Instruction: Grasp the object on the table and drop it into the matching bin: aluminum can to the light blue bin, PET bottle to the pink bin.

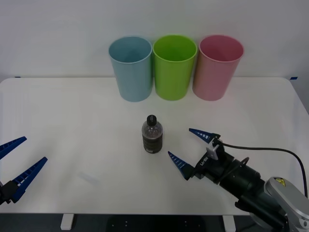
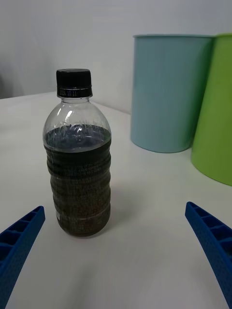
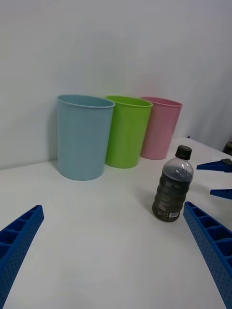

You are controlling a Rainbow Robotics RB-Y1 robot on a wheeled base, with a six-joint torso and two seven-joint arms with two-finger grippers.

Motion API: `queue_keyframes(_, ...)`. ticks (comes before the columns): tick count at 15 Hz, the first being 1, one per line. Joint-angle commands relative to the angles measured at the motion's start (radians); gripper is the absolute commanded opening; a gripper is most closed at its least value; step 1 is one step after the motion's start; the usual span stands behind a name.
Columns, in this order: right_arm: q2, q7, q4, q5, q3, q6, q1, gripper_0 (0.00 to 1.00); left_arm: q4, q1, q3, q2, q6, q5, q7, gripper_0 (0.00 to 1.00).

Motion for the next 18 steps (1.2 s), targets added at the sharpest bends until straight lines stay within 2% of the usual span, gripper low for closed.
queue_keyframes(1,0.025,0.006,0.038,0.011,0.019,0.014,-0.039,1.0,0.0,0.0,0.0,0.0,0.0,0.0,0.0,1.0)
queue_keyframes(12,0.125,0.013,0.224,0.043,0.085,0.051,-0.194,1.0,0.0,0.0,0.0,0.0,0.0,0.0,0.0,1.0)
queue_keyframes(18,0.146,0.019,0.268,0.043,0.125,0.092,-0.246,1.0,0.0,0.0,0.0,0.0,0.0,0.0,0.0,1.0)
